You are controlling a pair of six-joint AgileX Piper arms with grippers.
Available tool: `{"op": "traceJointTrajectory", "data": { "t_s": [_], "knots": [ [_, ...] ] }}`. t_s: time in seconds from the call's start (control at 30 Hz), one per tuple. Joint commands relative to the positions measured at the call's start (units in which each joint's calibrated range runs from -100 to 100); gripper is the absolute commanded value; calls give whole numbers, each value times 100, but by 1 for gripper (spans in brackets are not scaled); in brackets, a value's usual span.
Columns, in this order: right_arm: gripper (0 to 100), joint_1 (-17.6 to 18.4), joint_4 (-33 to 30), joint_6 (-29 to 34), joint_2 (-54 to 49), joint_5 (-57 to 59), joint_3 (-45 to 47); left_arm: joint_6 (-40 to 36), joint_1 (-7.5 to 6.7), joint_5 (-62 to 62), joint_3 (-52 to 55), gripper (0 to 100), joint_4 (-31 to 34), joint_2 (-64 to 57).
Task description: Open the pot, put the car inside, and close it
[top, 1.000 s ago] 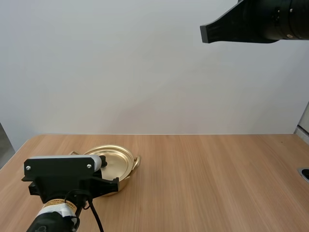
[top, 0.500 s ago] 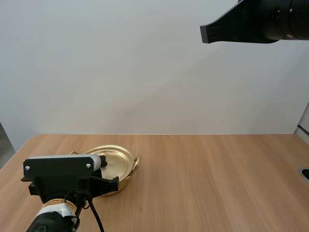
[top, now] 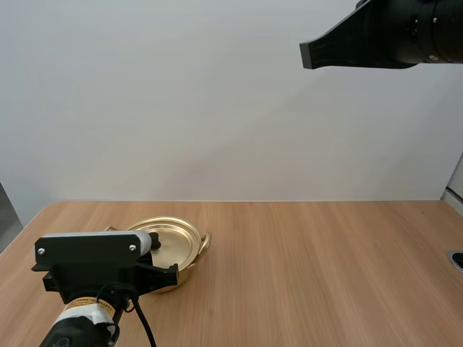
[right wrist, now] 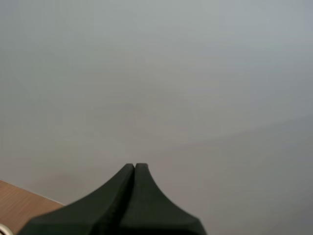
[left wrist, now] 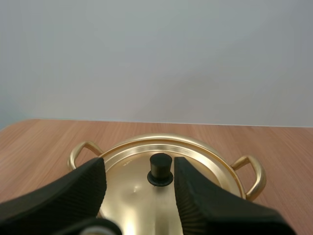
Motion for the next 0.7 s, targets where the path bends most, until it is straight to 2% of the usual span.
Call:
{"op": "traceJointTrajectory", "data": {
  "t_s": [0.0, 0.17, 0.37, 0.57, 0.67],
  "knots": [
    [0, -6, 20, 0, -5, -244, 274, 3, 2, 10, 0, 70, 5, 0],
    [0, -6, 55, 0, -5, -950, 1242, 3, 2, 10, 0, 70, 5, 0],
    [0, -6, 632, 19, -5, -1070, 2136, 3, 2, 10, 0, 70, 5, 0],
    [0, 171, 359, 19, -5, -1252, 2775, 3, 2, 10, 0, 70, 5, 0],
    [0, 344, 196, 122, -68, -2013, 3119, 3, 2, 10, 0, 70, 5, 0]
  ]
}}
